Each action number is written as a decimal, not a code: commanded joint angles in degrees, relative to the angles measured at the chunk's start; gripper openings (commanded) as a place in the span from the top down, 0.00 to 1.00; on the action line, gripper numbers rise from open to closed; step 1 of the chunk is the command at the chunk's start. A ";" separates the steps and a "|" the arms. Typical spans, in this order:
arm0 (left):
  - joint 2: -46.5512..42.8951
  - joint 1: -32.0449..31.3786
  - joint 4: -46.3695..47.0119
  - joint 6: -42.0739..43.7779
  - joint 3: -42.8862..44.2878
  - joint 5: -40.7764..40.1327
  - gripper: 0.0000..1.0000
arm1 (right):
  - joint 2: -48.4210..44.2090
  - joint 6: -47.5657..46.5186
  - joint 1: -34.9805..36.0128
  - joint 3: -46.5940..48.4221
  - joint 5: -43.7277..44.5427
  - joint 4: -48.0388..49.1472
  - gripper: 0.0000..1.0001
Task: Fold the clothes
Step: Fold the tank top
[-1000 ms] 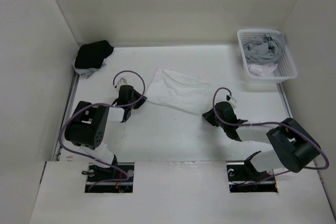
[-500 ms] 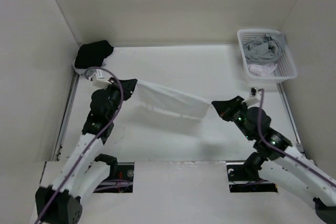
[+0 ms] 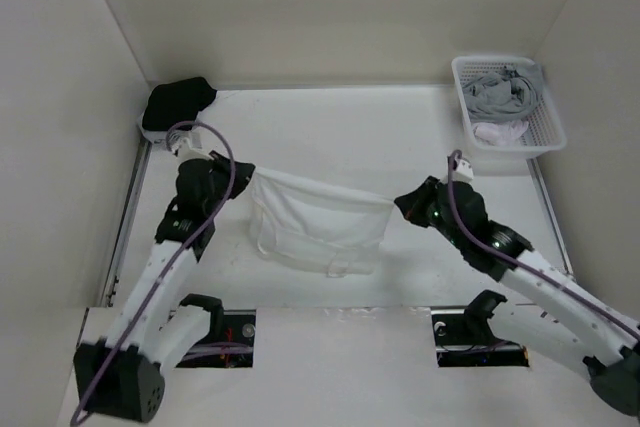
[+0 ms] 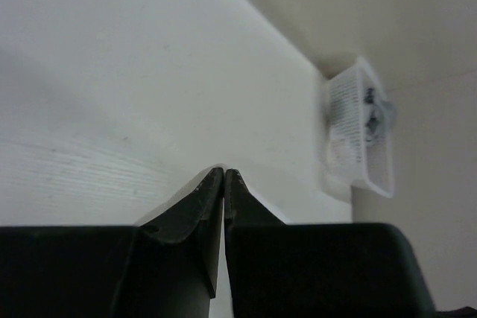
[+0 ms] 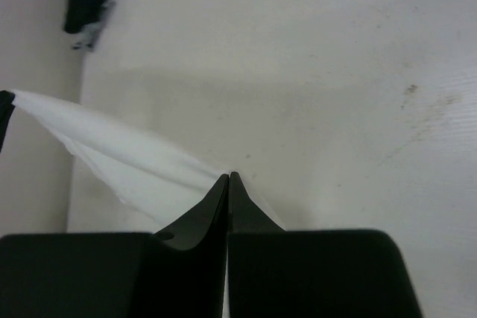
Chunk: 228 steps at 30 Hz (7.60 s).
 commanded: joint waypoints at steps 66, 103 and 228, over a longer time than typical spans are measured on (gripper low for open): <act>47.04 -5.79 41.41 -7.05 -5.87 3.86 0.76 | 40.42 -4.50 -10.19 -7.13 -17.28 32.45 0.94; 28.68 -7.10 39.66 -3.89 -12.64 4.13 0.71 | 44.12 12.02 -12.92 -20.23 -19.13 54.58 0.90; 50.29 -18.62 37.28 7.54 1.68 1.23 0.95 | 33.45 -6.70 -6.24 -7.68 -10.15 49.31 0.96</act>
